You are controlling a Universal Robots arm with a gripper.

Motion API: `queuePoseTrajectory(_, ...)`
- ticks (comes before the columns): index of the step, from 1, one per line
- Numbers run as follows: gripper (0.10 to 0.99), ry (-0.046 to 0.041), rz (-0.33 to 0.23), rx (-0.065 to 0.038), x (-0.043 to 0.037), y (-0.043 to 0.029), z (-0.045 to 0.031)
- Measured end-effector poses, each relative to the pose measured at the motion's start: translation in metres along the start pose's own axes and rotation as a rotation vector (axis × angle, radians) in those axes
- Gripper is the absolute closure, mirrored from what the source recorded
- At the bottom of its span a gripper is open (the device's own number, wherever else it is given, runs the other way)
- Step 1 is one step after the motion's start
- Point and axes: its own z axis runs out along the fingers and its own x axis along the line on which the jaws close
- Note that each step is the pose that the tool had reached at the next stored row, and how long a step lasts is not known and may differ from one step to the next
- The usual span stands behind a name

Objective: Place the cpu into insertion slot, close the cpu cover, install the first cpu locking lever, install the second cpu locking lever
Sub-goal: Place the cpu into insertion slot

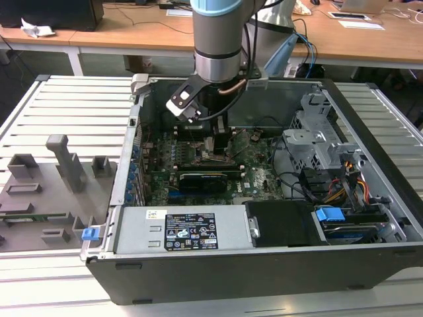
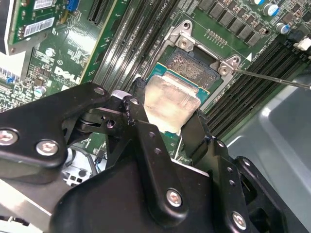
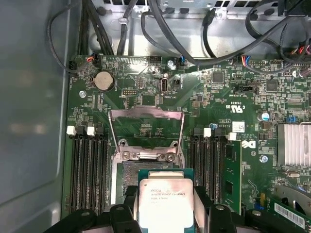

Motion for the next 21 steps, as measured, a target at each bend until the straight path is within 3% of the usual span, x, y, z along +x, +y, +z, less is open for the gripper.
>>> queuePoseTrajectory(12,0.549,0.0000,0.000,0.000,0.0049,-0.0016,0.0073)
queuePoseTrajectory(21,0.549,-0.0005,0.003,0.000,0.0117,-0.0045,0.0202)
